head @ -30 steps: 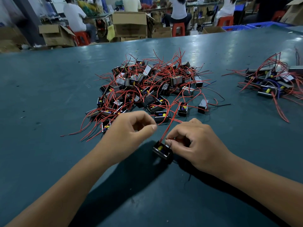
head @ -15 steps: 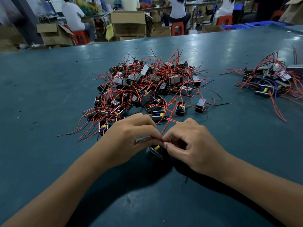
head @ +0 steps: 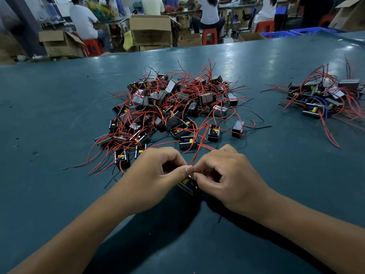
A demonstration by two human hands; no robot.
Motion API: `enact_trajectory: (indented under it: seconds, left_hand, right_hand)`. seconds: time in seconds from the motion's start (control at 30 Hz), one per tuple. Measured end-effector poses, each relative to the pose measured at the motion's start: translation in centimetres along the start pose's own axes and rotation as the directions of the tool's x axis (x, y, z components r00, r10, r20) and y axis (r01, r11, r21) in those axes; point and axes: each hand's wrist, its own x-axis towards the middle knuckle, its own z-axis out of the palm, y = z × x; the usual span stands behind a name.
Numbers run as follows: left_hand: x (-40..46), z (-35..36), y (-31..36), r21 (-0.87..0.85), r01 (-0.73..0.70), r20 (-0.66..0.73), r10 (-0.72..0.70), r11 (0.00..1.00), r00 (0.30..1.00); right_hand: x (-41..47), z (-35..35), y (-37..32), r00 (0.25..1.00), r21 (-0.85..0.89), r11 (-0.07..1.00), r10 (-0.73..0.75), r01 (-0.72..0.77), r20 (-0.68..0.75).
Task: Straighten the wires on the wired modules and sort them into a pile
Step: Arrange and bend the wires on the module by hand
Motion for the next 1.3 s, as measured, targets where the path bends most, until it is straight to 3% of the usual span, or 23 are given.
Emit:
enact_trajectory:
  seconds: [0.17,0.33,0.43,0.5,0.53,0.6,0.67,0.73,0.93,1.13,1.3]
  left_hand:
    - [-0.3,-0.1,0.4,0.096,-0.037,-0.033,0.04,0.995,0.999]
    - [-0.3,0.2,0.3,-0.095,0.209,0.007,-0.209,0.973,0.978]
    - [-0.2,0.6,0.0,-0.348,0.455,0.099,-0.451,0.82,0.887]
    - [-0.2,0.7,0.2,-0.439,0.533,0.18,-0.51,0.723,0.841]
    - [-0.1,0.8,0.3,-0.448,0.532,0.191,-0.505,0.718,0.842]
    - [0.0,0.6,0.1,-0.393,0.455,0.151,-0.432,0.799,0.889]
    - [0.0,0.2,-0.1,-0.244,0.32,0.11,-0.302,0.915,0.947]
    - [0.0,-0.3,-0.4,-0.136,0.227,0.122,-0.211,0.964,0.97]
    - [0.2,-0.4,-0.8,-0.12,0.181,0.144,-0.163,0.976,0.976]
    - [0.1,0.2,-1.3,0.194,0.003,-0.008,-0.002,0.981,1.0]
    - [0.3,1.2,-1.1,0.082,-0.005,-0.031,0.008,0.997,1.0]
  right_hand:
    - [-0.1,0.0,0.0,1.0,0.011,1.0,0.012,-0.012,0.006]
    - [0.0,0.2,0.0,1.0,-0.017,0.999,-0.031,0.031,0.001]
    - [-0.1,0.3,0.0,0.997,-0.055,0.996,-0.077,0.077,0.004]
    - [-0.1,0.3,0.1,0.996,-0.062,0.994,-0.089,0.09,0.014]
    - [-0.1,0.3,0.1,0.996,-0.057,0.995,-0.082,0.083,0.017]
    - [0.0,0.3,0.3,0.999,-0.031,0.998,-0.049,0.049,0.022]
    - [0.0,0.1,0.6,0.999,-0.003,1.0,-0.01,0.011,0.042]
    - [0.0,-0.2,0.9,0.998,0.006,1.0,0.02,-0.02,0.066]
    - [0.2,-0.8,1.1,0.993,0.025,0.995,0.099,-0.1,0.069]
    - [0.3,-1.7,1.6,0.984,0.085,0.985,0.144,-0.153,0.105]
    - [0.3,-1.5,1.2,0.984,0.122,0.981,0.141,-0.154,0.108]
